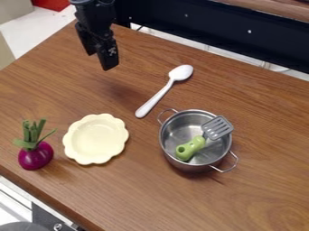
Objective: Move the silver pot from the middle of the table to the upper side of it
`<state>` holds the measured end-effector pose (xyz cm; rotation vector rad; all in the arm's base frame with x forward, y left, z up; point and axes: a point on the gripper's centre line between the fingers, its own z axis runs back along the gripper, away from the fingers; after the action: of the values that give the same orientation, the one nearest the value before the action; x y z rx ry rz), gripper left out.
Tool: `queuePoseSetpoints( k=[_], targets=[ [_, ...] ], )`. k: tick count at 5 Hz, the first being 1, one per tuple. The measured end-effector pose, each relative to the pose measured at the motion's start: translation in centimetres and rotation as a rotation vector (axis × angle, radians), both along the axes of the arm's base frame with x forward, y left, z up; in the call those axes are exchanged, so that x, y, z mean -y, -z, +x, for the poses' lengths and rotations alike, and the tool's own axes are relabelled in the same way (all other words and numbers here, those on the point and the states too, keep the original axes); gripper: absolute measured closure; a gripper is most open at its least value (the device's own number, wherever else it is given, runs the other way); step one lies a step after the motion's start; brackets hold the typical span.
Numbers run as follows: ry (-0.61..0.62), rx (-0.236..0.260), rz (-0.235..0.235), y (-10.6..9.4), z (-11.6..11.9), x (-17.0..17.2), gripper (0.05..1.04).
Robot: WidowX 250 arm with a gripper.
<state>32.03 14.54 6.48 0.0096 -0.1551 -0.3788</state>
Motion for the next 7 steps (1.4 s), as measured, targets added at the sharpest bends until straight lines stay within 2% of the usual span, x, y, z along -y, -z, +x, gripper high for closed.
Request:
queuePoseSetpoints(
  k=[1, 2, 3, 5, 6, 7],
  targets=[
    [-0.010, -0.037, -0.018, 1.2, -0.5, 0.3, 0.085],
    [-0.138, -0.083, -0.033, 2.0, -1.6, 1.6, 0.085],
    [-0.252, -0.001, -0.028, 0.1, -2.3, 2.8, 0.085],
    [-0.588, 0.010, -0.074, -1.8, -5.7, 6.3, 0.085],
    [-0.717, -0.062, -0.117, -1.5, -8.3, 9.2, 0.085],
    [-0.890, -0.117, -0.184, -1.0, -9.8, 11.2, 0.085]
  ],
)
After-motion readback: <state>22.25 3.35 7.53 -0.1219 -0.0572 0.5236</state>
